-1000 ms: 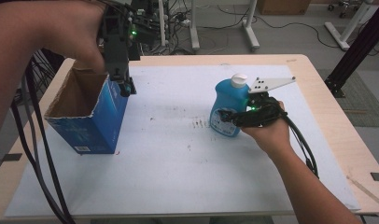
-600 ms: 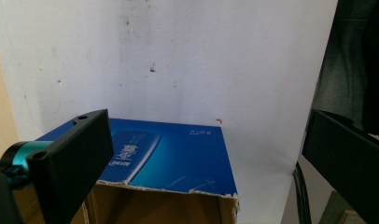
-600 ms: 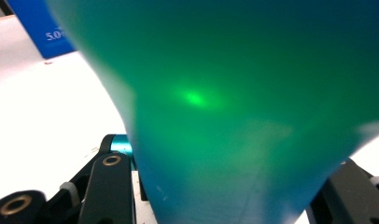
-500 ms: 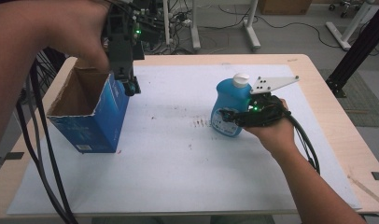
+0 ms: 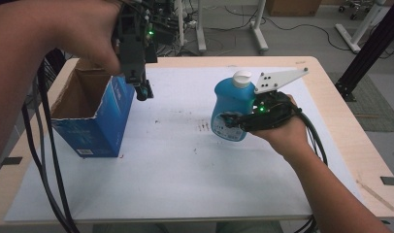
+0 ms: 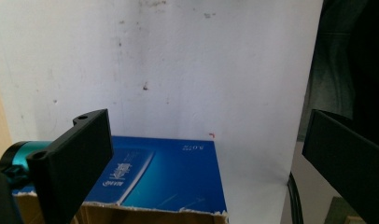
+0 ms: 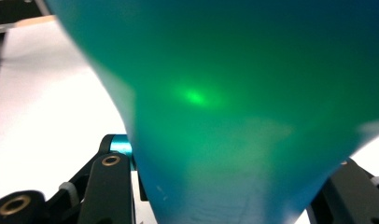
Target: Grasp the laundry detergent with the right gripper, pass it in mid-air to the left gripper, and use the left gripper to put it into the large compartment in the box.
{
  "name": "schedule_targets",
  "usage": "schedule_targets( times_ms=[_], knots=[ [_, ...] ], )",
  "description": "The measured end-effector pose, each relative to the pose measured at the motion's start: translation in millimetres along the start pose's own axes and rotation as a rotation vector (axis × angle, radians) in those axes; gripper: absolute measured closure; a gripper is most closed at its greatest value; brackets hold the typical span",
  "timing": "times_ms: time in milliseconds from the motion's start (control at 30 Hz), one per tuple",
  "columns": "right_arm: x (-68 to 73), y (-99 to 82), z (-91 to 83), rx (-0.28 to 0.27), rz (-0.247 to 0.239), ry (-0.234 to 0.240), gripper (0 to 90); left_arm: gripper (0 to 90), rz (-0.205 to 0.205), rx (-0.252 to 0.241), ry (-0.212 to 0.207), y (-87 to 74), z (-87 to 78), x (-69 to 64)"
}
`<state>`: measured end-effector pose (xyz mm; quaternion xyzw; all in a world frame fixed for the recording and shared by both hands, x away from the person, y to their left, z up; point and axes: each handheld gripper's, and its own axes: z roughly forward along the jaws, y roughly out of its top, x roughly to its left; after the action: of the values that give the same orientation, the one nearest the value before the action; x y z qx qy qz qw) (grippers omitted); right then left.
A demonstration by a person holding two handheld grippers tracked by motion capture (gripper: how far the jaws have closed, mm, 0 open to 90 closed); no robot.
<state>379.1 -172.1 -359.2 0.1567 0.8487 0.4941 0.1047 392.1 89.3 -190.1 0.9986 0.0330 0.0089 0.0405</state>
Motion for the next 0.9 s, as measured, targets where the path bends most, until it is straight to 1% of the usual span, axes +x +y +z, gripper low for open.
schedule_targets(
  times_ms=[33,67,133,167,200,233,267,333,400,433,467,533,567,600,633,733,800,900],
  knots=[
    [0.0,0.0,0.0,0.0,0.0,0.0,46.4,1.7,0.004,0.0,-0.001,1.5,-0.2,-0.7],
    [3.8,4.6,1.3,0.005,-0.008,0.023,46.4,1.7,0.008,-0.003,-0.003,3.3,0.2,-1.8],
    [6.0,6.6,2.4,0.01,-0.012,0.033,46.4,1.7,0.017,-0.002,-0.001,6.9,0.6,-3.6],
    [9.7,9.6,5.4,0.019,-0.021,0.057,46.4,1.7,0.023,0.0,-0.003,10.1,1.4,-5.2],
    [11.1,10.5,7.1,0.025,-0.026,0.07,46.4,1.7,0.026,0.0,-0.001,11.5,2.0,-6.1],
    [11.1,10.5,7.1,0.025,-0.026,0.07,46.4,1.7,0.026,0.0,-0.001,11.5,2.0,-6.1],
    [13.8,12.0,10.8,0.031,-0.037,0.095,46.3,1.7,0.037,0.003,-0.001,14.7,2.7,-7.6],
    [16.6,13.7,13.7,0.041,-0.043,0.117,46.2,1.7,0.041,0.003,0.002,16.3,3.0,-9.0],
    [19.4,15.7,15.7,0.046,-0.049,0.132,46.2,1.7,0.049,-0.002,-0.006,21.7,4.1,-13.6],
    [20.5,16.5,17.1,0.045,-0.053,0.139,46.2,1.7,0.049,-0.002,-0.006,21.7,4.1,-13.6],
    [21.1,17.4,18.0,0.044,-0.053,0.145,46.2,1.7,0.065,-0.003,-0.007,25.8,5.2,-15.4],
    [22.2,18.9,19.7,0.045,-0.054,0.154,46.2,1.7,0.073,0.002,-0.009,29.8,6.6,-16.7],
    [22.4,19.8,20.5,0.045,-0.06,0.158,46.2,1.7,0.074,0.008,-0.009,31.6,7.0,-17.0],
    [23.3,20.5,21.0,0.047,-0.056,0.164,46.2,1.7,0.067,0.004,-0.008,33.0,8.0,-17.6],
    [24.1,21.3,22.0,0.046,-0.06,0.17,46.3,1.7,0.067,0.004,-0.008,33.0,8.0,-17.6],
    [27.7,24.5,24.5,0.05,-0.065,0.187,46.3,1.7,0.072,0.003,-0.01,39.7,9.7,-18.1],
    [30.1,27.3,26.0,0.051,-0.072,0.202,46.3,1.7,0.069,0.009,-0.003,43.2,11.2,-18.8],
    [33.7,32.4,28.2,0.049,-0.083,0.218,46.4,1.7,0.077,0.005,-0.001,46.3,13.6,-19.7]
  ],
)
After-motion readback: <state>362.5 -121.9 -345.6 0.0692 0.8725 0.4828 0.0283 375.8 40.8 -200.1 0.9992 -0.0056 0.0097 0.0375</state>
